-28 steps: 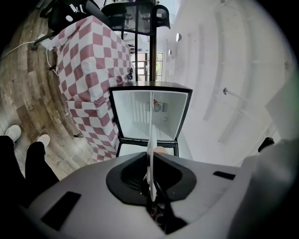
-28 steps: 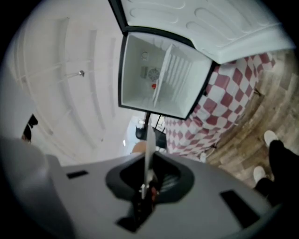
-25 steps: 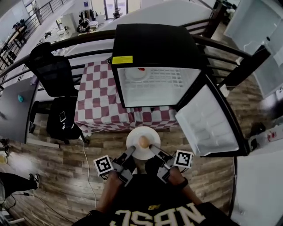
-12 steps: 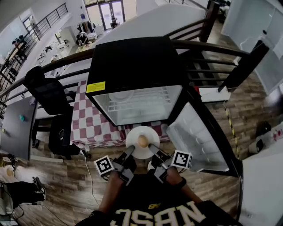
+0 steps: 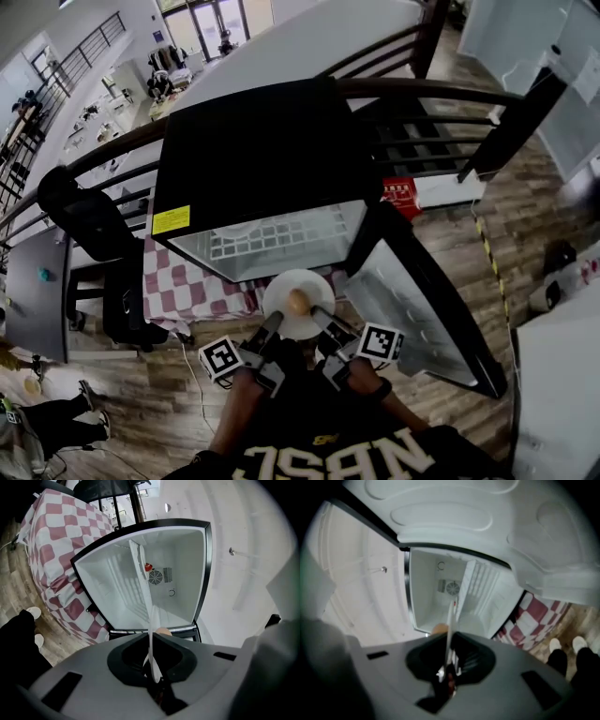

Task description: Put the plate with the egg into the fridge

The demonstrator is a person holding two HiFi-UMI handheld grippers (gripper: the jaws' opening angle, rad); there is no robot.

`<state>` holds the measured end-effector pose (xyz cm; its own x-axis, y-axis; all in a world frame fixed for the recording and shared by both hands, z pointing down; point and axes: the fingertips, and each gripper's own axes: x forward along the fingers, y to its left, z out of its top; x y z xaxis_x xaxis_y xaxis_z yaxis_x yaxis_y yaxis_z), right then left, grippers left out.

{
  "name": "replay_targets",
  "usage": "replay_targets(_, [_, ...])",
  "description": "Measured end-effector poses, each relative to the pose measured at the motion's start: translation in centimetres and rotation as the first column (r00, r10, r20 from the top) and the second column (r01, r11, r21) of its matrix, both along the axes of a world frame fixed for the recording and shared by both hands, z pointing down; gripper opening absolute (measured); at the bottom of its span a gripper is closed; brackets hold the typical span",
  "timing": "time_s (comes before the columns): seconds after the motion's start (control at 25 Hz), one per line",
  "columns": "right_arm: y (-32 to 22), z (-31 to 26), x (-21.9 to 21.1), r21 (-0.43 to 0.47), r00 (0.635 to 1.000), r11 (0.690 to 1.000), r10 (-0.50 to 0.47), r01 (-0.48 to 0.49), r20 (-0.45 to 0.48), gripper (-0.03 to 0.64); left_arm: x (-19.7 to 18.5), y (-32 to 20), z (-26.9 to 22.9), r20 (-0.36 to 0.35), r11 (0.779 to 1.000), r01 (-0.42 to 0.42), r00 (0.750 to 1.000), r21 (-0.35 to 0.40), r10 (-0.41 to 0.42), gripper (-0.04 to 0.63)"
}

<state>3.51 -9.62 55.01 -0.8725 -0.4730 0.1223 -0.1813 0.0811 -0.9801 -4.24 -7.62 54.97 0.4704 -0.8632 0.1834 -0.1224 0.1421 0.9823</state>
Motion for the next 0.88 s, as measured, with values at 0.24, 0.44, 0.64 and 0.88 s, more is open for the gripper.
replay_targets(0.24, [-3.6, -0.2, -0.4, 0.029, 0.994, 0.995, 0.094, -0.093, -0.055, 0.04, -0.5, -4.2, -0.3, 0.024, 0.996, -0.085, 0.996, 0.007, 0.084, 0.038])
replay_targets(0.44, [-5.2, 0.3, -0.9, -0.007, 0.986, 0.988, 0.151, -0.152, -0.068, 0.04, -1.2, -6.5, -0.1, 0.028, 0.991, -0.132, 0.991, 0.008, 0.132, 0.038])
replay_targets(0.64, [-7.0, 0.6, -1.2, -0.005, 0.977, 0.98, 0.2, -0.201, -0.081, 0.039, -1.5, -8.5, 0.2, 0.016, 0.988, -0.154, 0.988, 0.025, 0.154, 0.038])
replay_targets(0.88, [-8.8, 1.5, -1.2, -0.017, 0.966, 0.972, 0.232, -0.236, -0.114, 0.04, -1.8, -10.5, 1.3, 0.06, 0.981, -0.193, 0.98, 0.019, 0.191, 0.04])
